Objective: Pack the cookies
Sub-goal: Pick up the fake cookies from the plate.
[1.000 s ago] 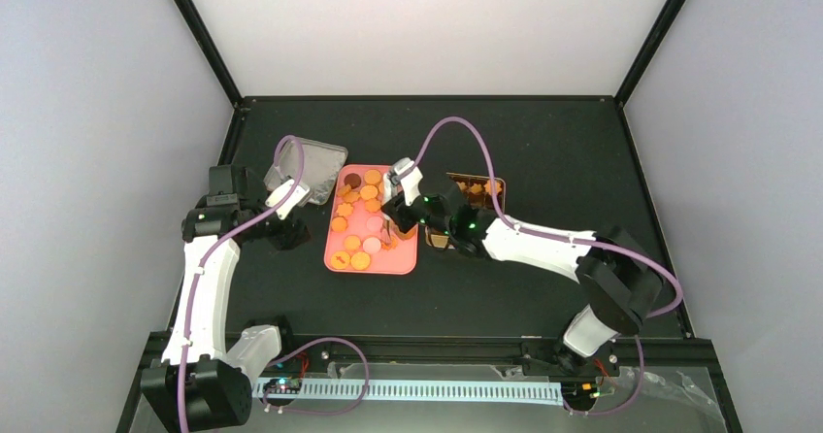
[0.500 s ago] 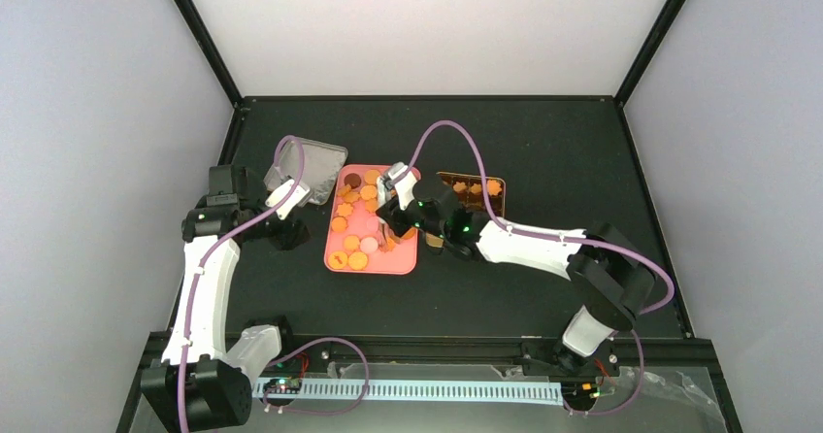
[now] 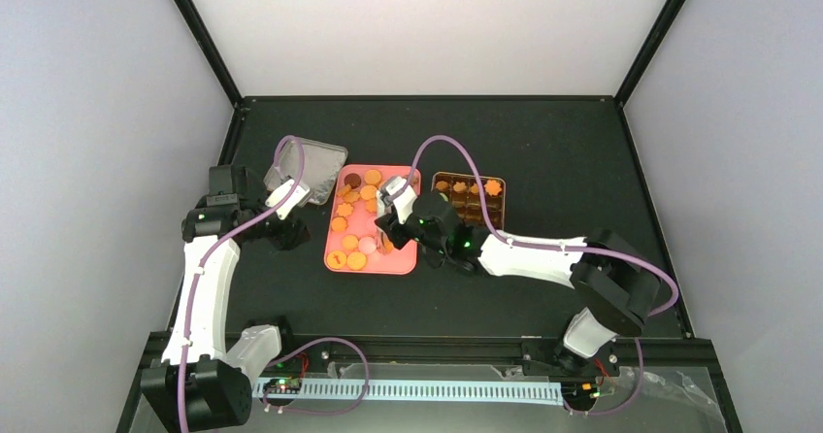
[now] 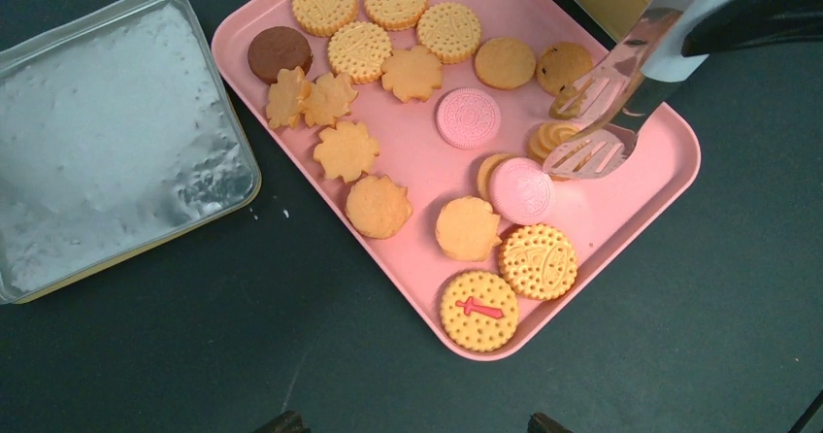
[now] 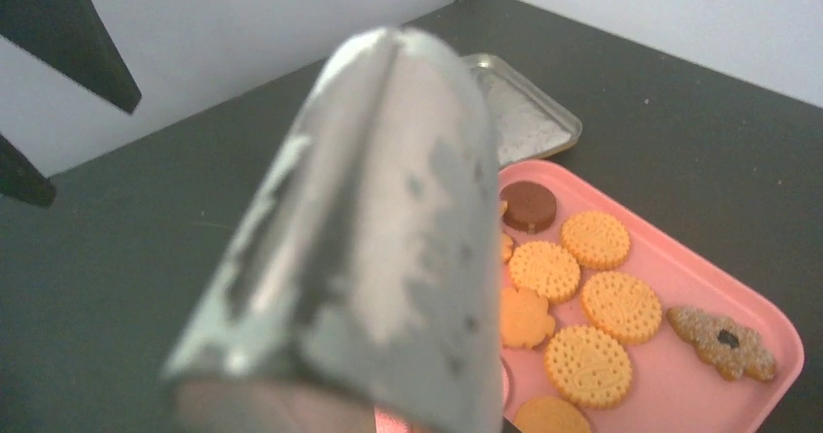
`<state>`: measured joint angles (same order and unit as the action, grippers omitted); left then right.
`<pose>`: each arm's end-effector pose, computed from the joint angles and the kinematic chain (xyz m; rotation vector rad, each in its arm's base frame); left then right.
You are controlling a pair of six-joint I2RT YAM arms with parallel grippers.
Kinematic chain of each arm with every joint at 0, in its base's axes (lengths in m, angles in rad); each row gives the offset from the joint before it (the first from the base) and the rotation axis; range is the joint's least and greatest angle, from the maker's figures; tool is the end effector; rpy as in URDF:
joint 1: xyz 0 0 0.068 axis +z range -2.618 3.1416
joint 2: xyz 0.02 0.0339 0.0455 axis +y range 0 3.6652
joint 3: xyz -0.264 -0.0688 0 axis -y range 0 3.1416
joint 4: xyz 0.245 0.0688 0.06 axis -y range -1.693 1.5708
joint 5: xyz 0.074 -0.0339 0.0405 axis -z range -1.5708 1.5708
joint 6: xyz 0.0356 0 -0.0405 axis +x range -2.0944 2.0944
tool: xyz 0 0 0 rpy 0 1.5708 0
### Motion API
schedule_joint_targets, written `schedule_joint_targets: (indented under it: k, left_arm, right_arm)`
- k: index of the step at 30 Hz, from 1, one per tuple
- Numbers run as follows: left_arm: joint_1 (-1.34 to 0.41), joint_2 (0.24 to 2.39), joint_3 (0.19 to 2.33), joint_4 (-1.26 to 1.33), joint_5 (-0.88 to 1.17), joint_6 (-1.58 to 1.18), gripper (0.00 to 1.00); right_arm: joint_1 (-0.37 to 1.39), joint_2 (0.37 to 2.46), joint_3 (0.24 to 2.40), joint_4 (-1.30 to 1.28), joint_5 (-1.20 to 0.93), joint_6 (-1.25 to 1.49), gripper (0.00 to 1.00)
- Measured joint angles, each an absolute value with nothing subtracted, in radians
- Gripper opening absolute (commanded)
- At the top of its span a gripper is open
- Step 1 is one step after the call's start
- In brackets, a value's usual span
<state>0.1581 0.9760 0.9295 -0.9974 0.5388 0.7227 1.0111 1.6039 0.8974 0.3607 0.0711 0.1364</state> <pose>0.1729 0.0091 0.2903 0.8494 2.2800 -0.3270 0.1917 0.3012 0.2268 -0.7934 1.8136 0.6956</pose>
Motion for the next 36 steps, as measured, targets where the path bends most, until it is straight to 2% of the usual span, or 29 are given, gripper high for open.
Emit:
schedule_joint_targets:
  k: [7,10,15,19,30,36]
  left_arm:
    - [0.158,0.976,0.929,-0.998,0.539,0.723,0.61]
    - [0.158,0.976,0.929,-0.998,0.539,0.723,0.61]
    - [0.158,0.976,0.929,-0.998,0.538,0.723,0.61]
    - [0.158,0.975,0.929,-0.998,0.539,0.723,0.61]
    - [0.158,0.975,0.929,-0.998,0.539,0.723,0.61]
    - [0.158,0.975,0.929,-0.998,0.539,0.723,0.61]
  right_arm:
    - [1.013,1.598,0.875,0.369,0.071,0.136,0.35]
    - [1.013,1.598,0.874,0.371,0.068,0.138,0.3]
    - [1.013,1.598,0.875,0.37,0.073,0.138,0.16]
    - [1.014,1.595,0.88,0.356,0.088,0.136,0.11]
    - [1.003,1.399,0.886,0.234,0.167,0.105,0.1]
    - [0.913,1.287,0.869,0.22,0.19,0.105,0.13]
